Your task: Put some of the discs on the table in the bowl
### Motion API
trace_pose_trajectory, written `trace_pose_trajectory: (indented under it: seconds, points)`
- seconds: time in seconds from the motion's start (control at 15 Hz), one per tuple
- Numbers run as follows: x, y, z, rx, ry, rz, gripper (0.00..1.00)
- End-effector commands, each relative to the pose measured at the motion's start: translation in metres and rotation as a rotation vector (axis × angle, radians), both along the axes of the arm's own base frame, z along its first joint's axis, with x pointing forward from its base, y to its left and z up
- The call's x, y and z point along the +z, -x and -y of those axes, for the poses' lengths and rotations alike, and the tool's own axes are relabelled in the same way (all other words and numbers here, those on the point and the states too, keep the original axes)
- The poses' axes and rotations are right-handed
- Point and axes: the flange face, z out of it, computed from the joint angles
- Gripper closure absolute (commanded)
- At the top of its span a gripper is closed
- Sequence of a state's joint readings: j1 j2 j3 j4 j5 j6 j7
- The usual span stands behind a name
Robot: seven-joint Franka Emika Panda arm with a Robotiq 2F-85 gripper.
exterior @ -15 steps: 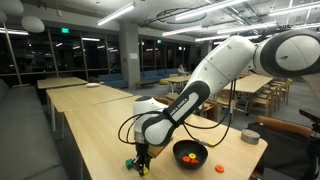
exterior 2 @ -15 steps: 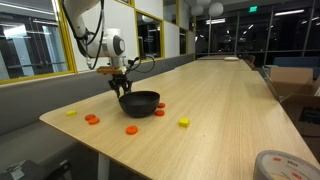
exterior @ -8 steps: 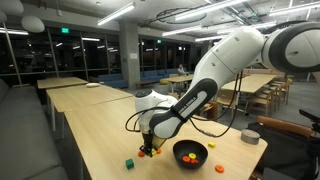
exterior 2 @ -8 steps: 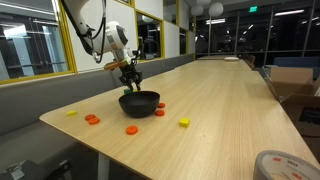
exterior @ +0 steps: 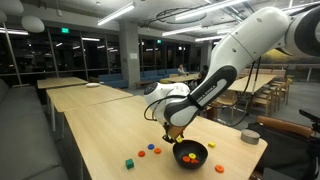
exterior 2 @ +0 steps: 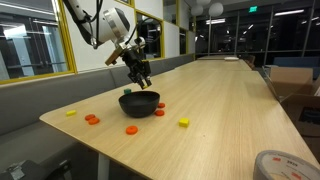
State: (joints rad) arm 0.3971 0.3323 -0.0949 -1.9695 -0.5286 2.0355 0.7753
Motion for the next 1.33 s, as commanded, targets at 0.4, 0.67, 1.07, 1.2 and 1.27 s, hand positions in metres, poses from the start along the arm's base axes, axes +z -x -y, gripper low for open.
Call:
trace_pose_trajectory:
  seconds: [0.4, 0.67, 1.07, 1.2, 1.27]
  points:
    - [0.009, 0.055, 0.037, -0.166, -0.128, -0.11, 0.5]
    - [0.012, 0.076, 0.059, -0.245, -0.248, -0.108, 0.09]
    - [0.025, 0.141, 0.096, -0.397, -0.363, -0.04, 0.0]
    - [0.026, 0.167, 0.104, -0.431, -0.394, -0.02, 0.0]
    - [0.028, 0.179, 0.106, -0.436, -0.411, -0.01, 0.0]
